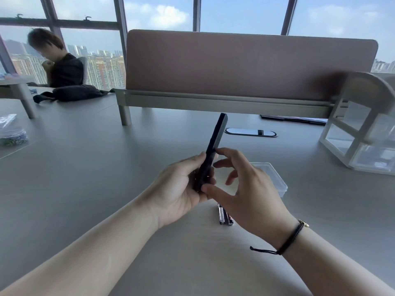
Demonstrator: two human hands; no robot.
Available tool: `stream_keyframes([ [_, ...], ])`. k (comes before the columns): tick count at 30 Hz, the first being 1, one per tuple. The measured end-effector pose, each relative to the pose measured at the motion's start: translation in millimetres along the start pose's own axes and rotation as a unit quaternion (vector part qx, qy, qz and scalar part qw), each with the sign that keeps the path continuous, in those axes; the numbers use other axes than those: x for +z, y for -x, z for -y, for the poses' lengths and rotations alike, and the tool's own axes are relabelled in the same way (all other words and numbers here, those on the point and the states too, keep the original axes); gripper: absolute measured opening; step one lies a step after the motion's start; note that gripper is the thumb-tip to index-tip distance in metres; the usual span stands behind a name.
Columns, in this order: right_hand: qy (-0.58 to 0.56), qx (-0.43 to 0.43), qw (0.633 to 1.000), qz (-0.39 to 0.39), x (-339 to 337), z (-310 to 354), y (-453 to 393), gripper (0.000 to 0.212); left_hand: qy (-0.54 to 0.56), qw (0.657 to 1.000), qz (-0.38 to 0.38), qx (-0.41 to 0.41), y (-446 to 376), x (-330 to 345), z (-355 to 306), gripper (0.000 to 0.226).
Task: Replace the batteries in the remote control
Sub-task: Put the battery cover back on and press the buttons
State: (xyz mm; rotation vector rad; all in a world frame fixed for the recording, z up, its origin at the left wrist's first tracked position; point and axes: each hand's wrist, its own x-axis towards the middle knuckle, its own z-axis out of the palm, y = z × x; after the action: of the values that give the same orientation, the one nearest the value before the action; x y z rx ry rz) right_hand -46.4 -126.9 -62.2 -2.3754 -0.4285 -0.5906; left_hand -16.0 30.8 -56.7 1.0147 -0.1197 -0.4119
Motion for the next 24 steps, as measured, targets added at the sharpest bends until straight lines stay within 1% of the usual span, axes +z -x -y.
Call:
stream_keyframes([
  [3,-0.026,0.003,1.000,0.009,-1.4,-0.3,-1.5,0.055,-0.016,0.999,-0.004,0.031,0.9,-0.2,-2.0,0.040],
  [6,-0.113,0.040,0.992,0.031,-2.9,-0.8,-3.0,0.050,-0.045,0.998,-0.010,0.049,2.6,1.3,-2.8,0.016],
  [8,-0.178,0.068,0.981,0.038,-4.7,-1.8,-4.9,0.048,-0.071,0.996,-0.028,0.054,3.6,1.7,-2.7,0.009],
  [10,-0.234,0.093,0.967,0.035,-7.1,-2.6,-7.6,0.041,-0.097,0.993,-0.034,0.056,4.9,2.7,-2.8,0.014],
  [14,-0.318,0.148,0.936,0.009,-9.8,-2.3,-12.5,0.029,-0.148,0.987,0.012,0.056,10.1,9.8,-1.1,0.024],
  [17,-0.340,0.180,0.923,-0.007,-12.4,-3.7,-15.5,0.019,-0.148,0.987,0.039,0.040,12.4,13.9,3.7,0.029],
  [19,-0.359,0.187,0.915,-0.009,-14.4,-5.1,-16.0,0.012,-0.147,0.988,0.044,0.032,12.6,15.6,6.1,0.033],
  [24,-0.375,0.192,0.907,0.001,-12.6,-2.2,-14.1,0.012,-0.149,0.987,0.030,0.044,10.1,13.0,7.1,0.032],
])
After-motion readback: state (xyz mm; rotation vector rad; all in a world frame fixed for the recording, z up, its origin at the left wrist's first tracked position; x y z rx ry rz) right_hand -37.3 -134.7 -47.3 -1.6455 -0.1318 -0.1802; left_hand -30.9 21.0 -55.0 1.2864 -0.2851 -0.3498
